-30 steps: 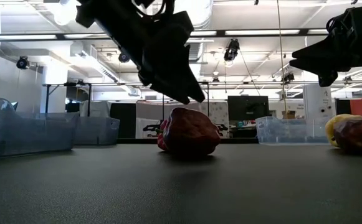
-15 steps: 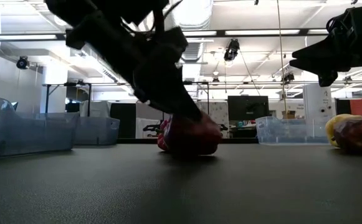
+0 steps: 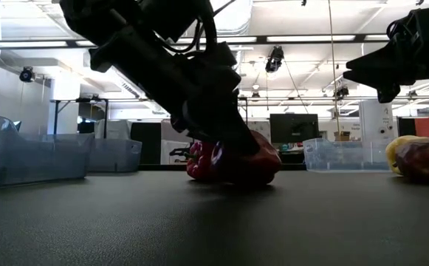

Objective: Sort produce into baskets
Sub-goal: Put the apple into the transparent bin

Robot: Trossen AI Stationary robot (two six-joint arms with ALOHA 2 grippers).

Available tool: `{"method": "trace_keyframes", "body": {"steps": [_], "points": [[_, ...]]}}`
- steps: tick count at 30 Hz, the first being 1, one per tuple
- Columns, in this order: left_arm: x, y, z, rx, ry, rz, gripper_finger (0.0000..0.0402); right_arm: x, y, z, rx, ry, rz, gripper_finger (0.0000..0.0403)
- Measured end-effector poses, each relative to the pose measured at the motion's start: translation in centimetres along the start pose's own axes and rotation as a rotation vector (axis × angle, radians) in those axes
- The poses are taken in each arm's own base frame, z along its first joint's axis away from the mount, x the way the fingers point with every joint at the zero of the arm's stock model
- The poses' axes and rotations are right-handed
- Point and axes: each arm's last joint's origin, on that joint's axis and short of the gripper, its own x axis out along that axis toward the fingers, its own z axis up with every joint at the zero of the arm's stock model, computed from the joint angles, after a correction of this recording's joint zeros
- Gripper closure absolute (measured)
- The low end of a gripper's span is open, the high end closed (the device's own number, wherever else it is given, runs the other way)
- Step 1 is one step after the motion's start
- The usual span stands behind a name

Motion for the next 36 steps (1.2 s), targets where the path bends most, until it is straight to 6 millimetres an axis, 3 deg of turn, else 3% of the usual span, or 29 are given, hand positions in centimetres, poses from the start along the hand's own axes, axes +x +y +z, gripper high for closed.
{"method": "trace_keyframes", "body": {"steps": [5,8,11,14,18,21,27,31,36], "points": [[0.0,-0.1,0.1,-0.003,-0.019,0.006,0.0102,0.0,0.0,0.0,0.0,0.0,0.0,0.0268],[0.1,-0.4,1.5,0.059,-0.048,0.017,0.0107,0.0,0.0,0.0,0.0,0.0,0.0,0.0268],[-0.1,-0.2,5.3,0.142,-0.135,0.061,0.0103,0.0,0.0,0.0,0.0,0.0,0.0,0.0268],[-0.3,1.3,9.4,0.148,-0.221,0.12,0.0102,0.0,0.0,0.0,0.0,0.0,0.0,0.0268],[1.5,4.4,11.5,0.135,-0.234,0.183,0.0102,0.0,0.0,0.0,0.0,0.0,0.0,0.0268],[3.9,7.2,11.3,0.087,-0.205,0.212,0.0102,0.0,0.0,0.0,0.0,0.0,0.0,0.0268],[8.7,11.1,8.0,0.007,-0.102,0.2,0.0102,0.0,0.0,0.0,0.0,0.0,0.0,0.0268],[10.0,12.6,7.2,-0.066,-0.102,0.165,0.0097,0.0,0.0,0.0,0.0,0.0,0.0,0.0268],[10.2,13.2,7.1,-0.068,-0.095,0.166,0.0078,0.0,0.0,0.0,0.0,0.0,0.0,0.0268]]}}
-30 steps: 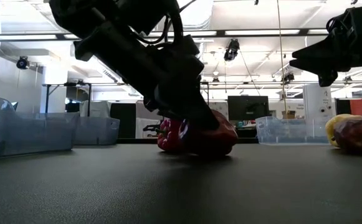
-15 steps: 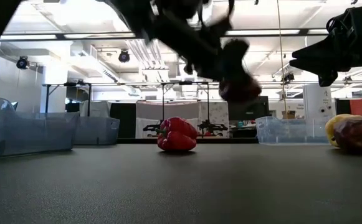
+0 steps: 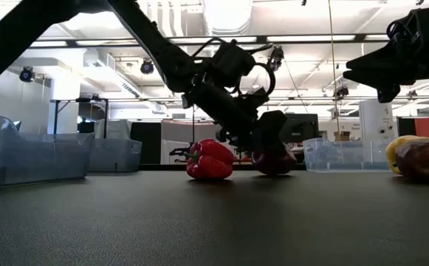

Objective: Sort produce into baskets
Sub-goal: Put the apple into the transparent bin

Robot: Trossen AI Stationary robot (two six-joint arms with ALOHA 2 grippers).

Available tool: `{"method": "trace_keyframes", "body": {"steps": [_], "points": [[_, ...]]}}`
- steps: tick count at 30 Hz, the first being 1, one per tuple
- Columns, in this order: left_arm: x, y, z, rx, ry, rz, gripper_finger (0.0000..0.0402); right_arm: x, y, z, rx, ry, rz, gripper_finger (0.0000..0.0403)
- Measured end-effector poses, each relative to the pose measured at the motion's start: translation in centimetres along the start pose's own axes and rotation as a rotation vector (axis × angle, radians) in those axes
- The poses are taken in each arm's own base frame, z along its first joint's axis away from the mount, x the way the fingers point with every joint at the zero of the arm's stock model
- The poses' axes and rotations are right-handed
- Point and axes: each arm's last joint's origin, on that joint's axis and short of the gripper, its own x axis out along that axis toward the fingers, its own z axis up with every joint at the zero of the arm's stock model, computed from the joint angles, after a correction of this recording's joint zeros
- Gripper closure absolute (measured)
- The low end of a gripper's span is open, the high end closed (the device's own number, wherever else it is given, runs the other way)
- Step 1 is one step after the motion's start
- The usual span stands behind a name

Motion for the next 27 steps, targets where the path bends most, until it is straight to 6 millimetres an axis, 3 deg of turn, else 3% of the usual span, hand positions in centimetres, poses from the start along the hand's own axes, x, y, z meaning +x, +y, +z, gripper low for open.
{"method": "trace_keyframes", "body": {"steps": [5,8,13,17,20,27], "points": [[-0.6,0.2,0.6,0.007,0.024,-0.003,0.0049,0.0,0.0,0.0,0.0,0.0,0.0,0.0268],[-1.6,0.4,1.9,0.004,0.036,-0.011,0.0036,0.0,0.0,0.0,0.0,0.0,0.0,0.0268],[-4.8,0.9,4.5,-0.057,0.022,-0.014,0.0025,0.0,0.0,0.0,0.0,0.0,0.0,0.0268],[-9.0,1.0,6.7,-0.055,-0.088,-0.039,0.0024,0.0,0.0,0.0,0.0,0.0,0.001,0.0268],[-12.3,-0.1,5.7,-0.061,-0.187,-0.093,0.0024,0.0,0.0,0.0,0.0,0.0,0.001,0.0268],[-20.8,-2.6,-0.2,-0.131,-0.415,-0.277,0.0024,0.0,0.0,0.0,-0.001,0.004,0.004,0.0268]]}}
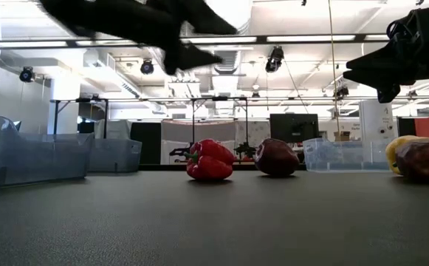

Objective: Sort produce into baskets
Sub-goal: Put the apple into the transparent bin

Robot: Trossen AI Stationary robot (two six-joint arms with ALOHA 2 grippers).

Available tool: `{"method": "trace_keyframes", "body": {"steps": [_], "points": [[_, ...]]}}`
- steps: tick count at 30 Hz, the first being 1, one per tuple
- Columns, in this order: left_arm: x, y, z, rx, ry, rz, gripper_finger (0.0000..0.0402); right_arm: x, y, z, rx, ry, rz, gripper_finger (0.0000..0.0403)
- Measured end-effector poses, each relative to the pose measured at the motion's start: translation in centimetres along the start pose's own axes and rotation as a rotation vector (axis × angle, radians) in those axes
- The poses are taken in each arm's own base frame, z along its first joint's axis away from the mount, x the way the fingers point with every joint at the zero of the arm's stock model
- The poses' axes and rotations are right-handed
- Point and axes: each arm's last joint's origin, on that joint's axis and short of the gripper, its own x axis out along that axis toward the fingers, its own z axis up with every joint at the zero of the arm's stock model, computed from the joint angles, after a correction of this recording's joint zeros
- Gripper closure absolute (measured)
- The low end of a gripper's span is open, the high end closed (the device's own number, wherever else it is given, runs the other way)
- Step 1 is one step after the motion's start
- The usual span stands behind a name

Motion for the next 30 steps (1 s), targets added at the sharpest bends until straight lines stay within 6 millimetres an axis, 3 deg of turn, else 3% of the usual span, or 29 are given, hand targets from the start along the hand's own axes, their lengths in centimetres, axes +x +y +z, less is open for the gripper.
{"method": "trace_keyframes", "body": {"steps": [7,14,24,30], "points": [[-6.3,-1.6,-1.5,0.001,-0.039,-0.057,0.0024,0.0,0.0,0.0,0.0,0.0,0.002,0.0268],[-9.5,-2.2,-3.0,-0.005,-0.044,-0.095,0.0024,0.0,0.0,0.0,0.0,-0.001,0.002,0.0268],[-10.5,-1.9,-3.5,-0.01,-0.041,-0.112,0.0024,0.0,0.0,0.2,-0.02,-0.026,-0.007,0.0268],[-9.3,-2.1,-4.6,0.015,0.002,-0.092,0.0024,-0.1,0.4,1.6,0.189,-0.176,0.075,0.0268]]}}
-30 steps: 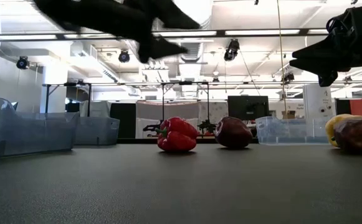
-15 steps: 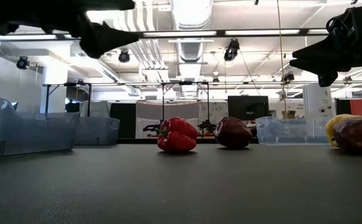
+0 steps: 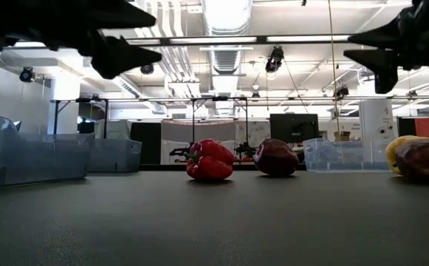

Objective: Sort produce into baskets
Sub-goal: Put the apple into the transparent bin

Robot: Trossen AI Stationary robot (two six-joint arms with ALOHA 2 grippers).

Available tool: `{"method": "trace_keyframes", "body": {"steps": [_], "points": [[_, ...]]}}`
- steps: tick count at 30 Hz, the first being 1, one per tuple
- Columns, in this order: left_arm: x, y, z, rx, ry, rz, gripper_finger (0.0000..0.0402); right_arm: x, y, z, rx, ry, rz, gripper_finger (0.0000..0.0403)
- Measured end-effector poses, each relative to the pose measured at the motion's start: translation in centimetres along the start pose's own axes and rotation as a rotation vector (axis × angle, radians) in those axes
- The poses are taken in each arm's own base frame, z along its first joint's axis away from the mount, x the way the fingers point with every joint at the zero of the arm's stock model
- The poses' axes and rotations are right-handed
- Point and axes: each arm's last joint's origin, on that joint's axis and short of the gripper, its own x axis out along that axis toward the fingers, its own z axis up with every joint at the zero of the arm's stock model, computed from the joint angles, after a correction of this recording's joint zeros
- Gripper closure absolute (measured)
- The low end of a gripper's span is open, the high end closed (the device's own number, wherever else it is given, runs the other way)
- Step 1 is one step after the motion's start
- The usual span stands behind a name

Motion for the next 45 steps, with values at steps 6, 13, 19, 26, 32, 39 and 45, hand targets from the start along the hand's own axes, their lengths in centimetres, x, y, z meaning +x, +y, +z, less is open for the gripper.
{"method": "trace_keyframes", "body": {"steps": [6,13,19,26,32,39,45], "points": [[2.6,-0.6,1.1,0.101,0.031,-0.148,0.0024,0.4,0.4,-0.9,0.042,0.086,0.159,0.0268],[3.8,-0.9,5.0,0.161,0.006,-0.118,0.0024,2.4,0.7,-0.6,0.072,-0.031,0.033,0.0268],[2.5,-0.8,7.4,0.227,-0.069,-0.105,0.0024,5.2,0.9,-2.3,0.049,0.015,-0.031,0.0268],[0.3,0.6,5.9,0.229,-0.048,-0.042,0.0024,11.4,2.7,-3.1,-0.111,0.13,-0.065,0.0268],[-1.5,1.4,5.8,0.186,-0.087,-0.037,0.0024,17.7,4.0,-1.5,-0.422,0.249,-0.125,0.0265],[-3.0,2.2,5.4,0.172,-0.109,-0.04,0.0024,22.1,3.1,3.0,-0.516,0.669,-0.303,0.0192],[-3.3,2.2,5.5,0.164,-0.125,-0.042,0.0024,23.6,1.8,5.1,-0.515,0.93,-0.371,0.0095]]}}
